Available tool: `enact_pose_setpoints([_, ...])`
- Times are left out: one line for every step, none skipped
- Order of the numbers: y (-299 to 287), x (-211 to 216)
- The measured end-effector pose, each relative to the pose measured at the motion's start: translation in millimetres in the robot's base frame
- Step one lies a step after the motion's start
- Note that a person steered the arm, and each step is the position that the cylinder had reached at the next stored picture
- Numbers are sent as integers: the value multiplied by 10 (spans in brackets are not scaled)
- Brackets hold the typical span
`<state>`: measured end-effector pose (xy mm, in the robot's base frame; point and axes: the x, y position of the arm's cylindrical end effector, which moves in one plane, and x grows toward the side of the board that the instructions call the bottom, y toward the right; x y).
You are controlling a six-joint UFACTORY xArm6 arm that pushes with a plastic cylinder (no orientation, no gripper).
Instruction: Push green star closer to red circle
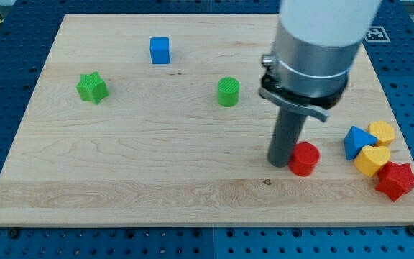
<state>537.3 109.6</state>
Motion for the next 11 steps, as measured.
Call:
enact_pose_setpoints([374, 30])
enact_pose_setpoints([596, 30])
enact_pose_setpoints([620, 21])
enact_pose_setpoints([225, -142])
enact_pose_setpoints([-735, -597])
enact_pose_setpoints([-1598, -906])
enact_pose_setpoints([-2085, -693])
enact_pose_setpoints([-3039, -815])
enact_pose_setpoints([-3826, -1255])
enact_pose_setpoints([-4020, -1699])
enact_pose_setpoints([-3572, -1618])
